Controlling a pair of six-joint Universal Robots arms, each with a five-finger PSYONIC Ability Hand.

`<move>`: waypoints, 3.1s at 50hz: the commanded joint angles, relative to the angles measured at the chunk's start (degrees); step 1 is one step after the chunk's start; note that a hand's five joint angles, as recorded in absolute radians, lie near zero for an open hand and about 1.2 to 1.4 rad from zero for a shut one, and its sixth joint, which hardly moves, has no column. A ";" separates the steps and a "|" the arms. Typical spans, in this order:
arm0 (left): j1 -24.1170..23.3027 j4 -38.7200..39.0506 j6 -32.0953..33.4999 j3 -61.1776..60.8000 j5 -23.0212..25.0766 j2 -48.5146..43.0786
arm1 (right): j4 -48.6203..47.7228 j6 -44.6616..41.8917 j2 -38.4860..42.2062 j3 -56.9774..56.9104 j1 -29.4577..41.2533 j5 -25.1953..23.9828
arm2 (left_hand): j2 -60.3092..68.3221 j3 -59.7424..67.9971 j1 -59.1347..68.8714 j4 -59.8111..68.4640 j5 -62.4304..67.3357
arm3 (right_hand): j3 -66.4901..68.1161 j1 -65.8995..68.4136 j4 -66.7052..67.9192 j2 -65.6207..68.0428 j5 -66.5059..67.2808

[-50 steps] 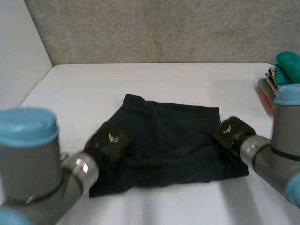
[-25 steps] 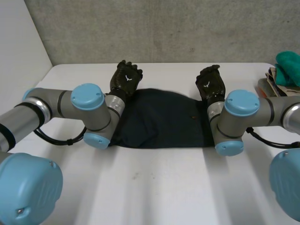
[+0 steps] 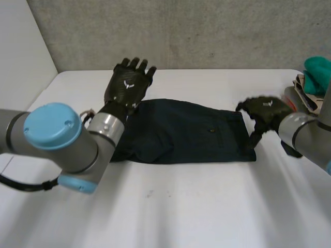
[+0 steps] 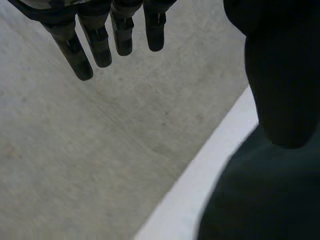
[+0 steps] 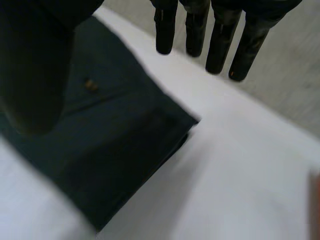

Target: Fold the laundry.

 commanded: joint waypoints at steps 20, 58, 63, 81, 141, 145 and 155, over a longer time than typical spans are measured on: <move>-0.18 -0.21 -4.44 -7.21 -0.42 3.11 | -14.10 -2.65 7.76 3.61 -2.30 2.27 | -1.69 -2.04 -1.73 -1.63 -2.82 | 61.61 64.51 62.08 61.66 61.44; 3.33 -0.21 -5.23 -10.90 -0.50 8.82 | -27.46 -24.63 9.32 -1.56 16.94 -20.48 | -1.69 -2.04 -1.73 -1.63 -2.82 | 61.61 64.51 62.08 61.66 61.44; 4.82 -0.12 -5.23 -10.47 -0.42 8.82 | -27.46 -24.28 16.35 -5.77 20.46 -22.07 | -1.69 -2.04 -1.73 -1.63 -2.82 | 61.61 64.51 62.08 61.66 61.44; 2.37 -10.21 -10.59 12.90 0.02 0.57 | -22.38 16.14 1.51 -7.98 17.48 2.36 | -1.69 -2.04 -1.73 -1.63 -2.82 | -8.39 -5.49 -7.92 -8.34 -8.56; -4.49 -44.86 -9.01 39.99 -3.76 -14.75 | -8.03 1.03 9.79 -19.16 13.52 6.40 | -1.31 -1.66 -1.35 -1.25 -2.44 | -8.39 -5.49 -7.92 -8.34 -8.56; -4.49 -42.22 -9.01 34.11 -2.53 -7.19 | -11.11 2.09 3.28 -12.13 13.26 6.76 | -1.48 -1.83 -1.52 -1.42 -2.61 | -8.39 -5.49 -7.92 -8.34 -8.56; -2.73 -40.81 -9.19 14.25 20.48 10.66 | -12.78 2.27 -1.30 5.90 13.87 6.14 | -1.48 -1.83 -1.52 -1.42 -2.61 | -8.39 -5.49 -7.92 -8.34 -8.56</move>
